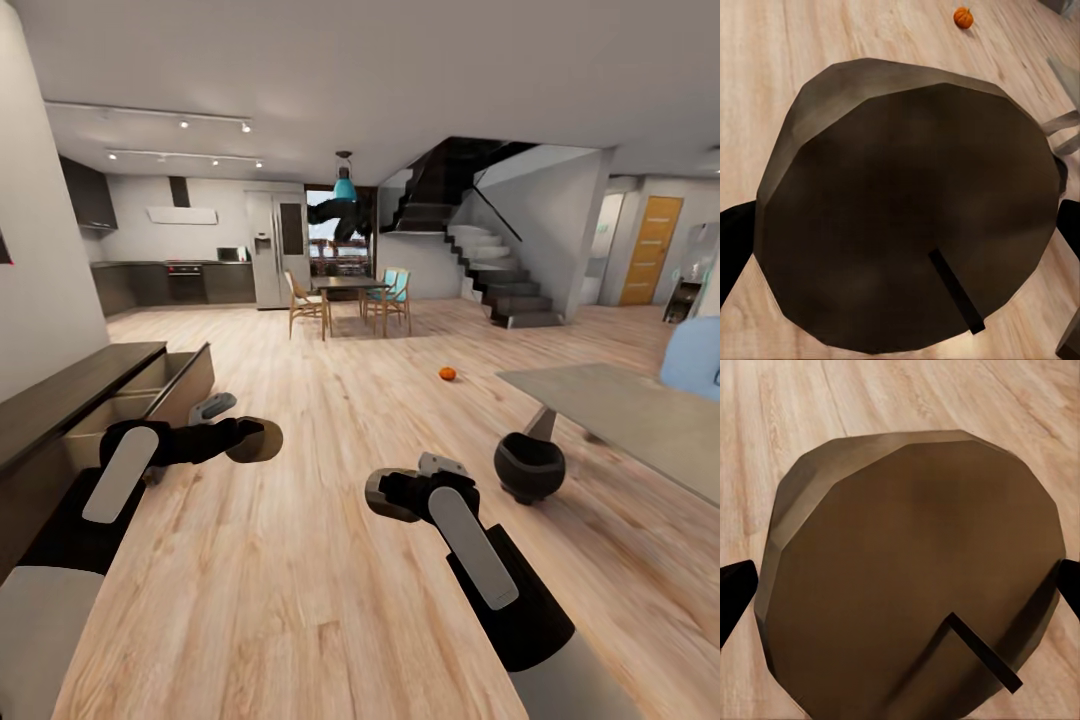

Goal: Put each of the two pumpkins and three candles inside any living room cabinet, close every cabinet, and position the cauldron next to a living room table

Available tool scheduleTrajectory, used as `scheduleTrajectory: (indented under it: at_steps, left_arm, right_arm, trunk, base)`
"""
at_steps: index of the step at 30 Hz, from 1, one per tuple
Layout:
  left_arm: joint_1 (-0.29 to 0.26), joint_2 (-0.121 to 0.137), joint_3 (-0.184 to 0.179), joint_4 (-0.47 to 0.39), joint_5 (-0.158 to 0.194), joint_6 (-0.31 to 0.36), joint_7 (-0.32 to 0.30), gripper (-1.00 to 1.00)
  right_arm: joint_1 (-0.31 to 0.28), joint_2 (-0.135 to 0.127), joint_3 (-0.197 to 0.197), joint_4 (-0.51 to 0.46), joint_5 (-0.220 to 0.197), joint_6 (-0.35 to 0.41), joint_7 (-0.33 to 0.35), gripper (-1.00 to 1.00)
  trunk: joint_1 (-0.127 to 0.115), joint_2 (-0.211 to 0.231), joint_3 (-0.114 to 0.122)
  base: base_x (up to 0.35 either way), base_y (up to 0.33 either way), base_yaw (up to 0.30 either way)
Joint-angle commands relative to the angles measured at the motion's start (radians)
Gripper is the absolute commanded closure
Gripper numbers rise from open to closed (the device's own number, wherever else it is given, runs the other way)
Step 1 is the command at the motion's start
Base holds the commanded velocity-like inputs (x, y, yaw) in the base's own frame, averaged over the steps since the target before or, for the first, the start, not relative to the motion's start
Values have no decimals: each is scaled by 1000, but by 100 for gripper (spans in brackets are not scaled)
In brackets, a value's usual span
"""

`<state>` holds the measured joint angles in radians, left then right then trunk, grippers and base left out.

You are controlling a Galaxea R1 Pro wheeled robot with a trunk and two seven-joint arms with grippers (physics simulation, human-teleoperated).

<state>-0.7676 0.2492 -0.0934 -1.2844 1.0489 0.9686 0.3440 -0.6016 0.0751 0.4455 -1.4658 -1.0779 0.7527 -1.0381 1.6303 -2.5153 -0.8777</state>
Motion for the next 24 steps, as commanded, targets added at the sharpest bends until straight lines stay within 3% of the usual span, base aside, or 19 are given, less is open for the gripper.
scheduleTrajectory:
  at_steps: [1, 17, 24]
  left_arm:
    - [-1, 1, -2, -1, 14, 0, 10, 100]
    - [-1, 1, -2, 0, 14, -1, 10, 100]
    - [-1, 0, -2, 0, 14, -1, 8, 100]
  right_arm:
    - [-1, 0, 1, -1, -7, 4, -11, 100]
    - [-1, 1, 1, -2, -5, 4, -11, 100]
    - [-1, 0, -2, -2, -5, 4, -11, 100]
  trunk:
    - [0, -1, -1]
    - [0, -1, -1]
    - [0, -1, -1]
  base:
    - [335, 8, 0]
    - [336, 1, 3]
    - [336, 0, 190]
